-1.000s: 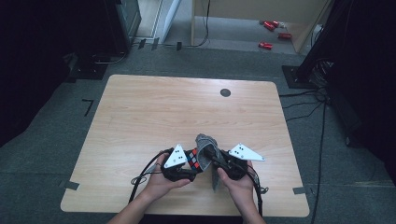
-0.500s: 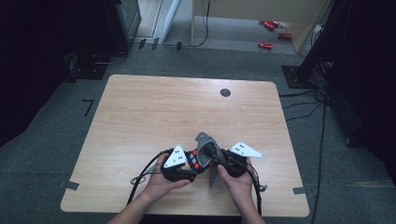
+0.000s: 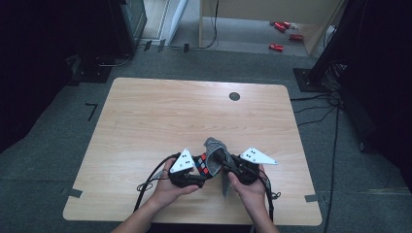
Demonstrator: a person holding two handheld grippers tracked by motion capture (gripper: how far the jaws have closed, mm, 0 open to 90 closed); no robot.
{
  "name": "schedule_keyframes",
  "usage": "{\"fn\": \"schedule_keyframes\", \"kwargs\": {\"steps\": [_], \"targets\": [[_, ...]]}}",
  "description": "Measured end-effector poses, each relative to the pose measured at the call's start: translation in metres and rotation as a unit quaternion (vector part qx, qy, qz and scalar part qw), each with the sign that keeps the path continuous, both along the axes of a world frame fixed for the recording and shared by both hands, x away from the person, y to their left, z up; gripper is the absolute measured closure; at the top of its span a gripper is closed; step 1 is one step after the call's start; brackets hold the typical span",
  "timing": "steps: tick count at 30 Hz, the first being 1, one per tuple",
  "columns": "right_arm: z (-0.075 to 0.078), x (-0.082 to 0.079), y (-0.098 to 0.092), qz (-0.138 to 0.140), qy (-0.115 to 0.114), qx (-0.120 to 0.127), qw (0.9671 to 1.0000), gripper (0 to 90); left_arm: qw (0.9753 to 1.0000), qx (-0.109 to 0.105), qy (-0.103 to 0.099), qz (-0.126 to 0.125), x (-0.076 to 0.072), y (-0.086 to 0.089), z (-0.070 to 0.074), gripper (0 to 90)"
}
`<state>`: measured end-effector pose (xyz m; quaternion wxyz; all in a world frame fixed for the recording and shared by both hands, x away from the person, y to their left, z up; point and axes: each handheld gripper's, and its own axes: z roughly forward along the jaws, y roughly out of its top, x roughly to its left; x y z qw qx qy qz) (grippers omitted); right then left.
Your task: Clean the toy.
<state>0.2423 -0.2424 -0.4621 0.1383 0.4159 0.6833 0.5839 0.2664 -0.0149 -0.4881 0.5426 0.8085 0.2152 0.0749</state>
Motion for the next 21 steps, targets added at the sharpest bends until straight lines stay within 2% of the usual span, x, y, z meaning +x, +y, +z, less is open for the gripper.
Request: {"fn": "schedule_keyframes", "kwargs": {"steps": [3,4,6,8,11,14,15,17,18,21], "targets": [[0.004,-0.001,0.003,0.010,-0.010,-0.001,0.9999,71.7,1.0000,0.000,0.000,0.000,-0.002,-0.003,0.000,34.9],[0.003,0.000,0.001,0.007,-0.003,0.007,0.9999,71.7,1.0000,0.001,-0.002,-0.001,-0.003,-0.004,0.001,34.8],[0.002,0.000,-0.001,0.003,0.001,0.006,1.0000,71.7,0.9999,0.008,-0.009,-0.004,-0.005,-0.004,0.002,34.9],[-0.004,0.002,-0.008,-0.005,0.013,-0.007,0.9999,72.5,0.9997,0.016,-0.015,-0.004,-0.005,-0.005,0.003,34.8],[-0.002,-0.001,-0.010,-0.010,0.017,-0.013,0.9997,72.9,0.9999,0.009,-0.011,0.001,-0.004,-0.004,0.004,34.8],[0.010,-0.011,0.000,-0.005,-0.002,-0.012,0.9999,72.7,0.9996,0.010,-0.023,-0.008,-0.010,-0.007,0.006,34.9],[0.012,-0.012,0.001,-0.005,-0.008,-0.012,0.9999,72.7,0.9993,0.013,-0.033,-0.014,-0.015,-0.011,0.007,34.9],[0.012,-0.012,0.001,-0.015,-0.009,-0.012,0.9998,72.6,0.9993,0.012,-0.033,-0.014,-0.016,-0.012,0.008,34.9],[0.011,-0.011,-0.002,-0.022,-0.005,-0.007,0.9997,72.6,0.9995,0.005,-0.029,-0.010,-0.014,-0.010,0.010,34.9],[0.007,-0.008,-0.008,-0.032,0.008,-0.008,0.9994,72.7,0.9997,0.003,-0.024,-0.003,-0.012,-0.007,0.011,34.9]]}}
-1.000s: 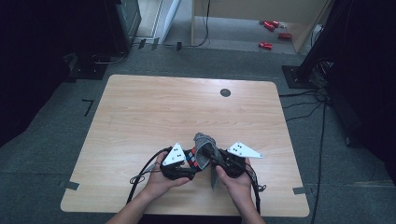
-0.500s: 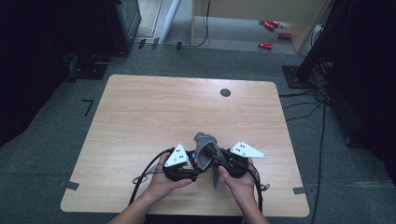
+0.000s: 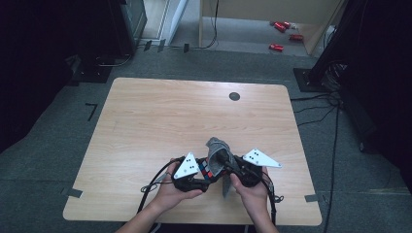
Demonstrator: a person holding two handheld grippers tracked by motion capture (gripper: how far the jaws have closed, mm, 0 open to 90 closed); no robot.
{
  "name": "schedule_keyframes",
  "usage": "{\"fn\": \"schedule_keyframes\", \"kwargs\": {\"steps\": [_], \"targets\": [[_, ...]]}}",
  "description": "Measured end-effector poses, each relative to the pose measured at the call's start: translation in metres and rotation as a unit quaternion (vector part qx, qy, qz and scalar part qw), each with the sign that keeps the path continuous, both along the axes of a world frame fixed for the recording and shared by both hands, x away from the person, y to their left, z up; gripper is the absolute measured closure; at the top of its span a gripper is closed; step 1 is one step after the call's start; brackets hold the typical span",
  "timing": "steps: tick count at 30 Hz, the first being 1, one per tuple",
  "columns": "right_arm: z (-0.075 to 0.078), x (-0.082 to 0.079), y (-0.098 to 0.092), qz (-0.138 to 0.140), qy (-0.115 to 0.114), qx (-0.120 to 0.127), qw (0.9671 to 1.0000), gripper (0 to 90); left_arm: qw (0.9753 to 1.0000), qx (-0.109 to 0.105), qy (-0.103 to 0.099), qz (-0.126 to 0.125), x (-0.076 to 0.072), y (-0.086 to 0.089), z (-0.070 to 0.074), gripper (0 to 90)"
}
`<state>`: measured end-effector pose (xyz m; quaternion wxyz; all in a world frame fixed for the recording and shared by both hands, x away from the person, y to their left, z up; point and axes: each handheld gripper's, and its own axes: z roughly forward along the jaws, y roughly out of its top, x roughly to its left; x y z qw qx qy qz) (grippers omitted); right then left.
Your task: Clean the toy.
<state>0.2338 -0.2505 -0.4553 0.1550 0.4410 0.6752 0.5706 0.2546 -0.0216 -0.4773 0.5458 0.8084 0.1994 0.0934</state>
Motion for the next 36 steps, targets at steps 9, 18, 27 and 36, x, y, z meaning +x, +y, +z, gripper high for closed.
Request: {"fn": "schedule_keyframes", "kwargs": {"steps": [9,18,27,36], "targets": [[0.008,-0.003,0.005,0.013,-0.007,0.003,0.9999,72.6,1.0000,-0.008,-0.002,-0.002,0.001,0.003,0.001,35.0],[0.012,-0.010,0.012,0.022,-0.022,-0.019,0.9993,72.6,0.9998,0.002,-0.015,0.008,0.003,0.007,0.002,35.0],[0.011,-0.008,0.011,0.020,-0.026,-0.015,0.9993,72.4,0.9997,0.003,-0.017,0.016,0.005,0.011,0.004,34.9],[0.006,-0.003,0.010,0.007,-0.017,-0.019,0.9997,72.1,0.9993,0.011,-0.025,0.024,0.003,0.009,0.006,34.9]]}}
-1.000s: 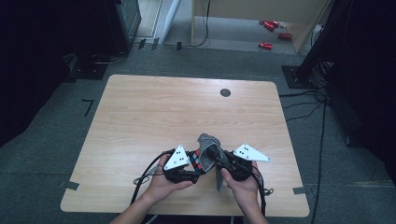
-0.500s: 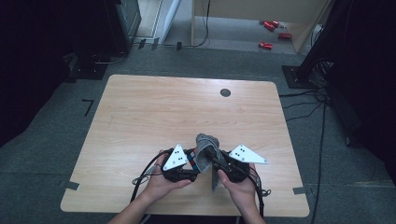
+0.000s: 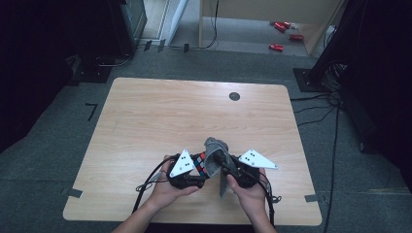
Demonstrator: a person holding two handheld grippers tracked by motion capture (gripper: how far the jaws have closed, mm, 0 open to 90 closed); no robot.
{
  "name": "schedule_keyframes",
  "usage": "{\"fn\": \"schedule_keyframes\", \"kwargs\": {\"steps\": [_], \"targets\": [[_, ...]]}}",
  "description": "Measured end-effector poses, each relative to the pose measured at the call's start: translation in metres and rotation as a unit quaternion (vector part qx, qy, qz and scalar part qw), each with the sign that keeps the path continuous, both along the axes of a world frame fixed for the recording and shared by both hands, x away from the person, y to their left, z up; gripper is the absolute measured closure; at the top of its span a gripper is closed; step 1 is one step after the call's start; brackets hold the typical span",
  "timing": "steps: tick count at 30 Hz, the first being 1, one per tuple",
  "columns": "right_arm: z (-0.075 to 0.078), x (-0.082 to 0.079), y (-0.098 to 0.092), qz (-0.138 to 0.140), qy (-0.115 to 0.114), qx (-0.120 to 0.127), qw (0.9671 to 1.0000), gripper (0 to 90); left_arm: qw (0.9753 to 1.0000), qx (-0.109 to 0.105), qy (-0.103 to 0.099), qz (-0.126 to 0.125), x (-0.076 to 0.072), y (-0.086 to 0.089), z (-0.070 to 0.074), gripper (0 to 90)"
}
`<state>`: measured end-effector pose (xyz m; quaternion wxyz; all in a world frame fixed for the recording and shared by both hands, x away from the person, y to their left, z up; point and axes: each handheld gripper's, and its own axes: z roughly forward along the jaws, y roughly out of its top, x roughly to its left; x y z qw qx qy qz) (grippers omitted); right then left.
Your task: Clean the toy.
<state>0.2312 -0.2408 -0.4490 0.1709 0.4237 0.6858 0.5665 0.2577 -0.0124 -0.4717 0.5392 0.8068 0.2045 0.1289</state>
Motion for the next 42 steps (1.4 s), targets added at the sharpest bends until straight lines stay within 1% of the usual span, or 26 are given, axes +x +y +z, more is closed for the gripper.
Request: {"fn": "schedule_keyframes", "kwargs": {"steps": [3,5,7,8,11,12,13,14,15,16,17,19,22,24,25,26,28,29,30,32,33,36,37,39,40,42], "targets": [[0.000,0.000,-0.002,0.007,0.001,-0.002,1.0000,72.1,1.0000,-0.006,0.005,0.002,0.003,0.003,0.000,34.9],[0.004,-0.003,0.001,0.021,-0.009,0.004,0.9997,72.1,0.9999,-0.009,0.001,-0.008,0.002,0.003,0.000,34.8],[0.011,-0.007,0.008,0.030,-0.024,-0.001,0.9993,72.1,0.9998,-0.004,-0.007,-0.017,-0.001,0.000,0.000,34.8],[0.012,-0.007,0.008,0.028,-0.024,0.002,0.9993,72.0,0.9997,-0.008,-0.007,-0.021,-0.003,-0.002,0.001,34.9],[0.010,-0.004,0.005,0.021,-0.020,0.007,0.9995,72.0,0.9997,-0.010,-0.007,-0.020,-0.003,-0.001,0.002,34.8],[0.006,-0.001,0.001,0.012,-0.012,0.007,0.9998,72.1,0.9998,-0.011,-0.005,-0.017,-0.002,0.000,0.002,34.8],[0.006,-0.001,0.001,0.012,-0.012,0.007,0.9998,72.1,0.9999,-0.012,-0.002,-0.011,-0.001,0.001,0.002,34.8],[0.003,-0.001,-0.001,0.011,-0.006,0.005,0.9999,72.3,0.9999,-0.013,0.000,-0.005,0.001,0.003,0.002,34.7],[0.003,-0.001,-0.001,0.011,-0.006,0.005,0.9999,72.3,0.9999,-0.013,0.002,-0.001,0.003,0.005,0.002,34.7],[0.005,-0.003,0.002,0.019,-0.014,-0.001,0.9997,72.3,0.9999,-0.013,0.004,0.002,0.004,0.006,0.001,34.7],[0.005,-0.003,0.002,0.019,-0.014,-0.001,0.9997,72.3,0.9999,-0.015,0.008,0.004,0.005,0.006,0.000,34.7],[0.008,-0.006,0.008,0.032,-0.026,-0.002,0.9991,72.1,0.9999,-0.012,0.012,-0.001,0.003,0.002,-0.002,34.7],[0.007,-0.005,0.010,0.032,-0.026,-0.001,0.9992,72.0,1.0000,-0.004,0.007,-0.004,-0.001,-0.002,-0.004,34.8],[0.003,-0.001,0.006,0.021,-0.015,0.008,0.9996,72.0,1.0000,-0.003,0.003,-0.006,-0.003,-0.004,-0.003,34.8],[0.002,0.000,0.004,0.014,-0.011,0.006,0.9998,72.1,1.0000,-0.002,-0.002,0.002,-0.002,-0.002,-0.001,34.8],[0.000,0.001,0.002,0.010,-0.008,0.007,0.9999,72.2,1.0000,-0.002,-0.002,0.002,-0.002,-0.002,-0.001,34.7],[0.000,0.001,0.001,0.009,-0.005,0.009,0.9999,72.2,0.9999,-0.005,0.002,0.014,0.001,0.002,0.000,34.8],[0.001,-0.001,0.002,0.014,-0.010,0.004,0.9998,72.2,0.9998,-0.006,0.005,0.018,0.002,0.004,0.000,34.7],[0.003,-0.003,0.005,0.017,-0.013,0.002,0.9998,72.2,0.9997,-0.009,0.010,0.020,0.004,0.005,0.000,34.7],[0.005,-0.004,0.007,0.021,-0.018,0.001,0.9996,72.2,0.9996,-0.017,0.016,0.013,0.004,0.006,-0.001,34.7],[0.008,-0.006,0.011,0.028,-0.026,0.001,0.9993,72.2,0.9997,-0.016,0.015,0.008,0.003,0.005,-0.001,34.8],[0.008,-0.007,0.011,0.028,-0.030,0.004,0.9991,72.2,0.9999,-0.010,0.006,-0.004,-0.002,0.000,-0.002,34.8],[0.008,-0.005,0.010,0.027,-0.027,0.007,0.9992,72.2,1.0000,-0.007,-0.002,-0.001,-0.003,-0.001,-0.001,34.8],[0.005,-0.003,0.007,0.017,-0.021,0.005,0.9996,72.2,1.0000,-0.008,-0.002,0.000,-0.002,0.000,0.000,34.7],[0.003,-0.001,0.005,0.014,-0.020,0.005,0.9997,72.2,0.9999,-0.008,-0.004,0.008,-0.001,0.003,0.001,34.7],[0.001,-0.001,0.003,0.014,-0.014,0.006,0.9998,72.3,0.9999,-0.009,-0.001,0.012,0.001,0.006,0.001,34.7]]}}
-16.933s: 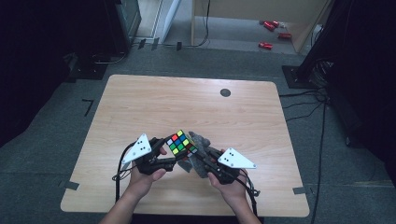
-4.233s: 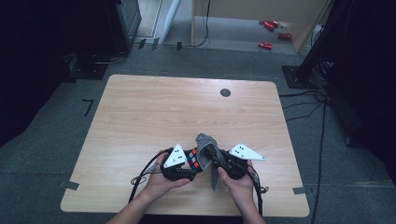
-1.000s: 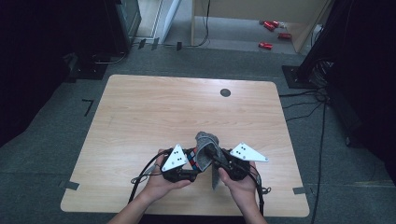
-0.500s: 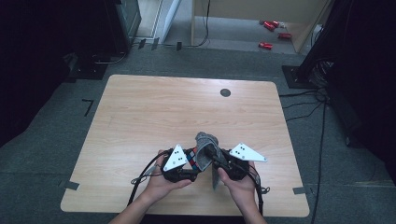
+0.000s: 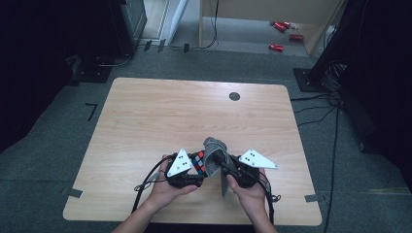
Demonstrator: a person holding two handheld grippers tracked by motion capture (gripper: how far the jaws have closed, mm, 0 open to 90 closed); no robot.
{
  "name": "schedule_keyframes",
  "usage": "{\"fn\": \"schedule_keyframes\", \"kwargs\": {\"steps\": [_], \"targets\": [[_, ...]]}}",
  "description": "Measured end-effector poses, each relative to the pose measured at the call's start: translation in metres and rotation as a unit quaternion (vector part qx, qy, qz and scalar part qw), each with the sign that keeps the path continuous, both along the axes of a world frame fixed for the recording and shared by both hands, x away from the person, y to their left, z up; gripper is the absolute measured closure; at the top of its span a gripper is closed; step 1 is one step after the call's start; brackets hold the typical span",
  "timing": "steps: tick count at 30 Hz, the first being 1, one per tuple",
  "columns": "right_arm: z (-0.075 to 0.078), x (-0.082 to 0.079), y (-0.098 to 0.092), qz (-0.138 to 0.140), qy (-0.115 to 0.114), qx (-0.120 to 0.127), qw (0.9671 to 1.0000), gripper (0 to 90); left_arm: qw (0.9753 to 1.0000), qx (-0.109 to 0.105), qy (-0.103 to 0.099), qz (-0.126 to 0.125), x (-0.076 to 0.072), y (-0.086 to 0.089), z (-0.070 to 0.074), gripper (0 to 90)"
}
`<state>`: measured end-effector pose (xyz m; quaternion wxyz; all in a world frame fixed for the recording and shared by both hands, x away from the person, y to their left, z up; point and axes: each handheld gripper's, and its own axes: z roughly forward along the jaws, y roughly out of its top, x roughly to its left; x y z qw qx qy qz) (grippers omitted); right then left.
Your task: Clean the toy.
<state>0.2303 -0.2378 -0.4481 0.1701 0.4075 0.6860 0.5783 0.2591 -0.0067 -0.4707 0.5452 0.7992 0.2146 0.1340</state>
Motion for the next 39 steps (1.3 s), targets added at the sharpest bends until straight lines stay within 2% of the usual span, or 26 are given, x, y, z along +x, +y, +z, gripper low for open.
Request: {"fn": "schedule_keyframes", "kwargs": {"steps": [2,3,5,8,10,11,12,13,14,15,16,17,19,21,22,23,25,26,28,30,31,33,34,37,39], "targets": [[0.002,-0.002,0.003,0.005,-0.003,0.000,1.0000,72.2,1.0000,0.000,0.001,0.001,0.001,0.000,0.000,34.7],[0.004,-0.004,0.005,0.011,-0.007,0.001,0.9999,72.2,1.0000,0.002,0.009,-0.003,0.001,-0.001,-0.001,34.8],[0.009,-0.007,0.011,0.024,-0.016,0.001,0.9996,72.1,0.9999,0.009,0.001,-0.008,-0.002,-0.004,-0.003,34.8],[0.010,-0.008,0.014,0.022,-0.023,-0.009,0.9995,71.9,0.9999,0.010,-0.001,-0.010,-0.003,-0.005,-0.002,34.8],[0.009,-0.006,0.012,0.022,-0.018,-0.002,0.9996,72.0,0.9999,0.009,-0.005,-0.009,-0.002,-0.003,-0.001,34.8],[0.004,-0.001,0.006,0.001,-0.003,-0.010,0.9999,72.1,1.0000,0.004,-0.004,-0.007,-0.001,-0.002,0.000,34.8],[0.004,-0.001,0.006,0.001,-0.003,-0.010,0.9999,72.1,1.0000,0.001,-0.003,-0.004,0.000,0.000,0.001,34.8],[-0.003,0.004,-0.003,-0.012,0.010,0.001,0.9999,72.0,1.0000,-0.005,-0.004,0.003,0.002,0.005,0.004,34.8],[-0.007,0.005,-0.007,-0.019,0.012,-0.002,0.9997,72.0,1.0000,-0.005,-0.004,0.003,0.002,0.005,0.004,34.8],[-0.009,0.007,-0.010,-0.025,0.010,-0.004,0.9996,72.0,0.9999,-0.010,-0.004,0.004,0.004,0.008,0.005,34.7],[-0.012,0.008,-0.012,-0.026,0.014,-0.007,0.9995,72.0,0.9992,-0.039,0.004,0.004,0.007,0.015,0.009,34.8],[-0.012,0.008,-0.012,-0.026,0.014,-0.007,0.9995,72.0,0.9992,-0.039,0.004,0.004,0.007,0.015,0.009,34.8],[-0.018,0.011,-0.012,-0.020,0.015,-0.021,0.9995,71.9,0.9971,-0.073,0.017,0.005,0.009,0.022,0.014,34.8],[-0.028,0.012,-0.003,0.018,0.006,-0.036,0.9992,71.3,0.9949,-0.096,0.029,0.002,0.012,0.027,0.018,34.8],[-0.031,0.011,0.002,0.034,-0.001,-0.044,0.9985,71.1,0.9949,-0.096,0.029,0.002,0.012,0.027,0.018,34.8],[-0.031,0.011,0.002,0.034,-0.001,-0.044,0.9985,71.1,0.9941,-0.102,0.035,0.001,0.013,0.028,0.019,34.8],[-0.034,0.009,0.011,0.061,-0.017,-0.059,0.9962,71.0,0.9923,-0.113,0.050,-0.003,0.015,0.031,0.019,34.8],[-0.037,0.007,0.019,0.079,-0.032,-0.080,0.9931,70.8,0.9905,-0.123,0.061,-0.007,0.017,0.033,0.019,34.8],[-0.036,0.006,0.020,0.080,-0.046,-0.093,0.9914,70.7,0.9901,-0.124,0.065,-0.012,0.017,0.033,0.018,34.8],[-0.034,0.006,0.018,0.075,-0.052,-0.094,0.9914,70.7,0.9904,-0.119,0.069,-0.016,0.018,0.033,0.017,34.8],[-0.028,0.007,0.011,0.058,-0.070,-0.084,0.9923,70.7,0.9912,-0.109,0.072,-0.020,0.018,0.032,0.016,34.8],[-0.026,0.007,0.007,0.048,-0.077,-0.078,0.9928,70.7,0.9919,-0.104,0.071,-0.020,0.017,0.030,0.015,34.8],[-0.024,0.007,0.003,0.037,-0.088,-0.076,0.9925,70.7,0.9920,-0.103,0.071,-0.019,0.017,0.029,0.015,34.8],[-0.028,0.007,0.005,0.047,-0.088,-0.085,0.9914,70.7,0.9913,-0.107,0.074,-0.017,0.016,0.028,0.016,34.8],[-0.035,0.007,0.012,0.068,-0.072,-0.096,0.9904,70.6,0.9919,-0.104,0.072,-0.013,0.017,0.029,0.017,34.8]]}}
